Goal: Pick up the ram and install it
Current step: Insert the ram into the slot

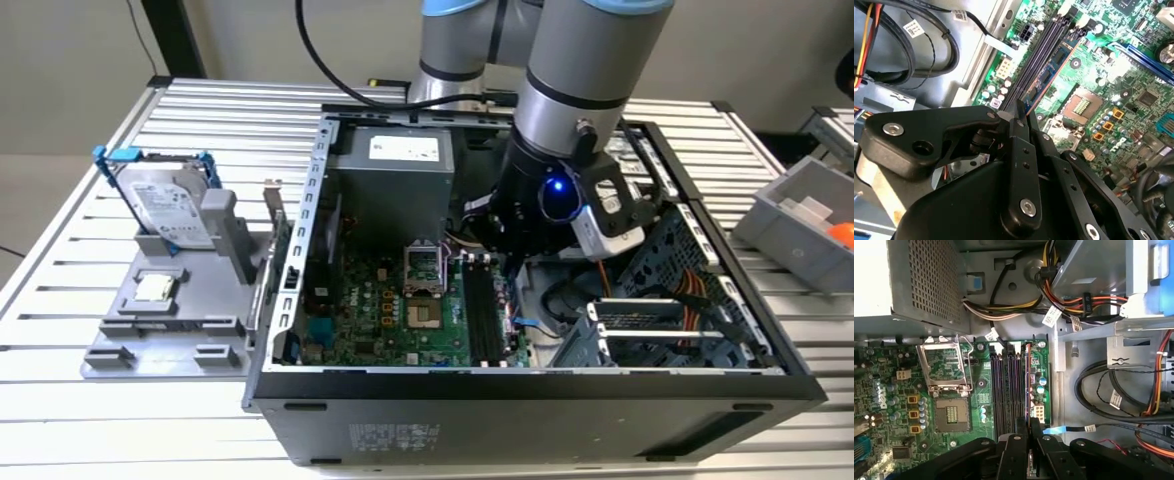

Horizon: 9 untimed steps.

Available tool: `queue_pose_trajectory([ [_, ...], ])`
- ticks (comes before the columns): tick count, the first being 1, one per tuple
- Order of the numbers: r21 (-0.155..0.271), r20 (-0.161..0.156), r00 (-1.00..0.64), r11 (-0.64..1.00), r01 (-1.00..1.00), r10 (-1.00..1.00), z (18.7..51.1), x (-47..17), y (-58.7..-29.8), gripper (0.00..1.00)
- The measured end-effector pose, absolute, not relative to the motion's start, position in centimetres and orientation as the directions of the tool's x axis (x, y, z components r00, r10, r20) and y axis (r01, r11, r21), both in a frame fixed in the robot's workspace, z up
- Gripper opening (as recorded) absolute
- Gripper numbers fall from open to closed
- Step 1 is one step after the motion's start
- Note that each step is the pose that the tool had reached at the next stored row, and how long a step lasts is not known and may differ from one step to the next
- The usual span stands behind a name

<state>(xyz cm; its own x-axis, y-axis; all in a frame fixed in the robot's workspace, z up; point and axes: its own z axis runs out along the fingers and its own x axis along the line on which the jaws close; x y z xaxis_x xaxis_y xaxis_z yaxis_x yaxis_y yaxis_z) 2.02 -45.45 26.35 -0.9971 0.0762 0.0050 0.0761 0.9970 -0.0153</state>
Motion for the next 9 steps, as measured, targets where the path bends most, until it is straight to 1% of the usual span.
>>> queue_pose_trajectory([
  [9,-0.015,0.005,-0.997,0.997,0.076,0.076,25.52,2.18,-45.48,0.00],
])
